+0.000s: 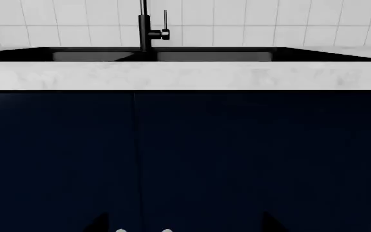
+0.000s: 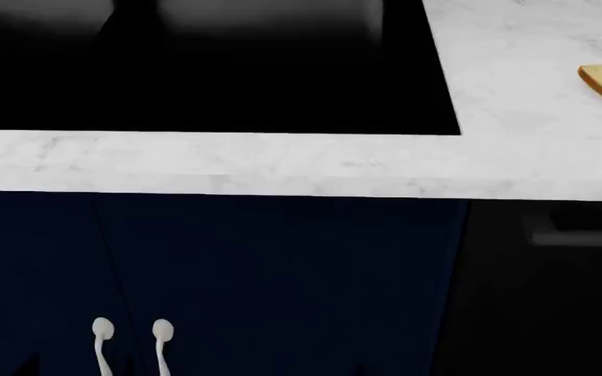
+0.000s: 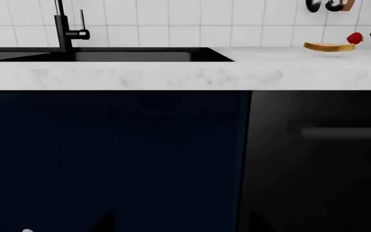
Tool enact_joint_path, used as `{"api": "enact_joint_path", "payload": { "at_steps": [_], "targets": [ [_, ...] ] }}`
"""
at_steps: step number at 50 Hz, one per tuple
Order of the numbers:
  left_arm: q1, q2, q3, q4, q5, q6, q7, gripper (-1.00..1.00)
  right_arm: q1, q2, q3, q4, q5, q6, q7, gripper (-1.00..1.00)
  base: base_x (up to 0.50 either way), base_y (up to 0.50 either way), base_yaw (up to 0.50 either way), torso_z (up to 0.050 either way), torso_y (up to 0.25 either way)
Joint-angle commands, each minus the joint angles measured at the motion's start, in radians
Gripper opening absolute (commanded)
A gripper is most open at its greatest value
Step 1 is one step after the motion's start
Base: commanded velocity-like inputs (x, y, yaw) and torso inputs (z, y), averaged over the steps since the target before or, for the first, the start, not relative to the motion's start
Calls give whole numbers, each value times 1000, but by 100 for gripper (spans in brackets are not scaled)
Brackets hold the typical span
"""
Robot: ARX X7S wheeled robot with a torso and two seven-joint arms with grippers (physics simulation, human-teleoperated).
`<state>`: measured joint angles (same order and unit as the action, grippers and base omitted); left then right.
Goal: Open the dishwasher door
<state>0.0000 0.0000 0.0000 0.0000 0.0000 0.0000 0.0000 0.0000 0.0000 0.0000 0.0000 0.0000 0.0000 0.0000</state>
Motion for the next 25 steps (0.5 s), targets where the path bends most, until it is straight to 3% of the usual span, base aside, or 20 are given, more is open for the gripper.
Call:
{"api": "enact_joint_path", "payload": {
  "at_steps": [1, 14, 25],
  "targets": [
    [5, -8, 8, 11, -8, -6, -8, 100, -4, 13, -15, -8, 13, 3, 15, 100, 0, 0, 0, 0, 0],
    [-38, -44, 54, -27, -62, 24, -54, 100, 30, 49, -74, 57, 37, -23, 57, 100, 0, -17, 0, 0, 0],
    [-26, -65, 69, -12, -85, 38, -75, 100, 22, 65, -102, 41, 60, -17, 65, 100, 0, -483, 0, 0, 0]
  ]
}}
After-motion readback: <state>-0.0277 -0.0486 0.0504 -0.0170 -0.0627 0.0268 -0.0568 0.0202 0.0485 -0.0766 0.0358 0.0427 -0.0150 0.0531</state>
